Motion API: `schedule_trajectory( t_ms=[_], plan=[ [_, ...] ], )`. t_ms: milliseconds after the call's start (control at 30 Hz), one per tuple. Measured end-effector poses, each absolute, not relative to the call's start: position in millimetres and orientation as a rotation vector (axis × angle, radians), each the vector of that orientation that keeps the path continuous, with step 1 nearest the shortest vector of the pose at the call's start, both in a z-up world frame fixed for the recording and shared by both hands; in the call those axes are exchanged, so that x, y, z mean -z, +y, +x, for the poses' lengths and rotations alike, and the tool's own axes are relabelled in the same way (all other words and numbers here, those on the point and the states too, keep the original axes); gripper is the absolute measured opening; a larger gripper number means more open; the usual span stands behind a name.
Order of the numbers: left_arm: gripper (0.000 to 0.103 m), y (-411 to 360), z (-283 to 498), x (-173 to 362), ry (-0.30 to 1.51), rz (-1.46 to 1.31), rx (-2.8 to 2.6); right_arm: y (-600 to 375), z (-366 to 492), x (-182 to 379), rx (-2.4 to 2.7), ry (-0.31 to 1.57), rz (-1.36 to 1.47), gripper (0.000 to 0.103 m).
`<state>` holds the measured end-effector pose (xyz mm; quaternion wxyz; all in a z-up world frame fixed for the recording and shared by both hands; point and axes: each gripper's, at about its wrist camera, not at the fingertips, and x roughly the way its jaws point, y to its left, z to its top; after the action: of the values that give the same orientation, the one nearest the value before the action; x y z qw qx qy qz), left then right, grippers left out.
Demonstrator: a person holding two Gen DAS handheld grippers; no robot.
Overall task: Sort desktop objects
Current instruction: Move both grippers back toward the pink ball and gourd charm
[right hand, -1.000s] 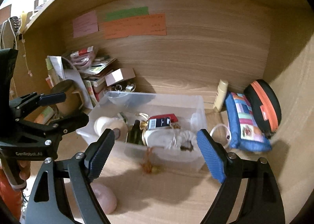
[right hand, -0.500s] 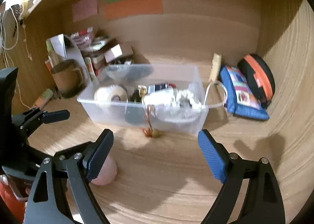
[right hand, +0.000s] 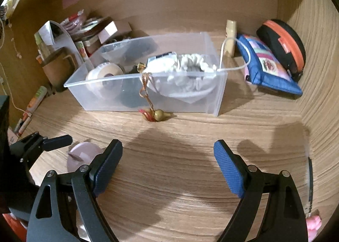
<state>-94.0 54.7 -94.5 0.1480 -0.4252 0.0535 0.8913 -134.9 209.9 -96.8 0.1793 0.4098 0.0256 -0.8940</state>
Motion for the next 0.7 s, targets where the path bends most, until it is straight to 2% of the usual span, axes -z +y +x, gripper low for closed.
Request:
schedule_trajectory(
  t_ms=[200, 267, 400, 700],
  plan=[
    [0.092, 59.8, -90.7, 96.0, 0.217, -1.221, -2.590, 206.1, -142.5, 103.8, 2.521, 0.085, 1.176, 0.086],
    [0.086, 60.2, -88.9, 96.1, 0.224, -1.215, -2.575, 203.7, -145.6, 104.6, 2.534, 0.103, 1.175, 0.086],
    [0.064, 62.3, -88.9, 101.5, 0.240, -1.240, -2.526, 196.8, -152.6, 106.9, 2.539, 0.133, 1.171, 0.086],
    [0.062, 54.0, -89.6, 103.6, 0.202, -1.241, -2.537, 180.1, -174.2, 119.5, 2.521, 0.198, 1.190, 0.084]
  ],
)
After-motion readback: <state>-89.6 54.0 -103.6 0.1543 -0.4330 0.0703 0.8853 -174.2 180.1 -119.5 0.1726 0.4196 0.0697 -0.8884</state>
